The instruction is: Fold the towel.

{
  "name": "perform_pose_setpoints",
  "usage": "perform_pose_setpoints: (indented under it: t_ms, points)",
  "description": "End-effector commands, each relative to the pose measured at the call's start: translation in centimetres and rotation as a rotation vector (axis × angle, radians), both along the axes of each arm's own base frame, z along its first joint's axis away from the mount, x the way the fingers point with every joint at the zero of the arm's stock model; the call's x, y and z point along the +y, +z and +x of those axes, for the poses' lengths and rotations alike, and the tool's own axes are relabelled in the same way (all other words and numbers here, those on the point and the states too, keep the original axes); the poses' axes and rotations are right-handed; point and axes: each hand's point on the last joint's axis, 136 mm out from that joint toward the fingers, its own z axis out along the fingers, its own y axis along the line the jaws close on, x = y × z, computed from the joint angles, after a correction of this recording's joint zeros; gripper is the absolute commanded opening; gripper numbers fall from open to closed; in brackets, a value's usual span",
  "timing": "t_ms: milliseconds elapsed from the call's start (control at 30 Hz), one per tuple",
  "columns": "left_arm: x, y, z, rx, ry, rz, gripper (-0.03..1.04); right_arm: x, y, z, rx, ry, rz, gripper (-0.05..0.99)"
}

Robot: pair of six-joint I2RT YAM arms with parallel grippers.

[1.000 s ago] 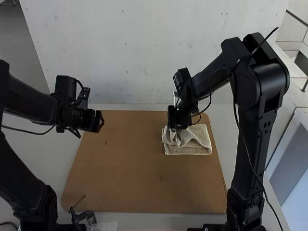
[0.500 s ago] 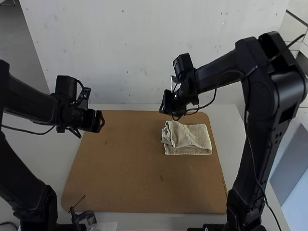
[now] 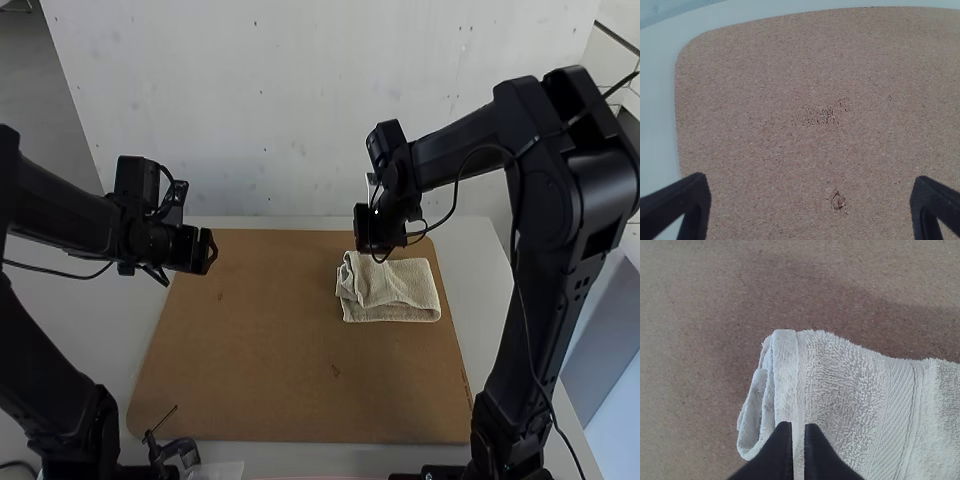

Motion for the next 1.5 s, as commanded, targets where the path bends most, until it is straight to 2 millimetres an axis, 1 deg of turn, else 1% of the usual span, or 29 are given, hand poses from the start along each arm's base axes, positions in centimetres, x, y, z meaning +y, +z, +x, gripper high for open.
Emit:
perform_pose_setpoints:
  t_ms: [0, 133, 233, 400, 533, 767, 933, 1000, 1133, 1200, 1267, 1367, 1400, 1433, 1467]
  points:
    - [-0.3, -1.0, -0.5, 0.026, -0.008, -0.007, 0.88, -0.9, -2.6, -1.3, 0.047, 0.024, -0.076, 0.02]
    - [-0.3, -1.0, -0.5, 0.026, -0.008, -0.007, 0.88, -1.4, -3.6, -2.1, 0.07, 0.032, -0.105, 0.02]
    - [-0.3, -1.0, -0.5, 0.026, -0.008, -0.007, 0.88, -1.6, -4.0, -2.5, 0.082, 0.037, -0.115, 0.02]
    - [-0.3, -1.0, -0.5, 0.024, -0.008, -0.007, 0.88, -1.3, -4.0, -2.6, 0.08, 0.039, -0.108, 0.02]
    - [-0.3, -1.0, -0.5, 0.024, -0.008, -0.007, 0.88, -0.5, -4.5, -2.5, 0.082, 0.05, -0.1, 0.02]
    - [-0.3, -0.9, -0.5, 0.023, -0.006, -0.007, 0.88, 2.3, -5.1, -2.4, 0.087, 0.068, -0.054, 0.02]
    - [-0.3, -0.9, -0.5, 0.023, -0.006, -0.007, 0.88, 5.3, -4.1, -1.9, 0.049, 0.083, 0.041, 0.02]
    - [-0.3, -0.9, -0.5, 0.023, -0.005, -0.008, 0.88, 6.6, -3.8, -2.1, 0.05, 0.098, 0.078, 0.02]
    - [-0.3, -1.0, -0.6, 0.024, -0.006, -0.007, 0.88, 7.5, -3.4, -2.3, 0.049, 0.098, 0.107, 0.02]
    - [-0.3, -1.0, -0.6, 0.024, -0.006, -0.007, 0.88, 7.4, -3.2, -2.1, 0.045, 0.094, 0.109, 0.02]
    - [-0.3, -1.0, -0.6, 0.024, -0.006, -0.007, 0.88, 6.9, -2.8, -1.8, 0.036, 0.082, 0.111, 0.1]
    - [-0.3, -1.0, -0.6, 0.024, -0.006, -0.007, 0.88, 6.1, -1.6, -1.1, 0.011, 0.062, 0.123, 0.1]
    - [-0.3, -1.0, -0.6, 0.024, -0.006, -0.007, 0.88, 5.8, -0.8, -0.8, -0.008, 0.053, 0.132, 0.1]
    - [-0.3, -1.0, -0.6, 0.024, -0.006, -0.007, 0.88, 5.4, -0.4, -0.5, -0.015, 0.043, 0.136, 0.1]
    - [-0.3, -1.0, -0.6, 0.024, -0.008, -0.007, 0.88, 5.2, 0.6, -0.1, -0.037, 0.036, 0.148, 0.1]
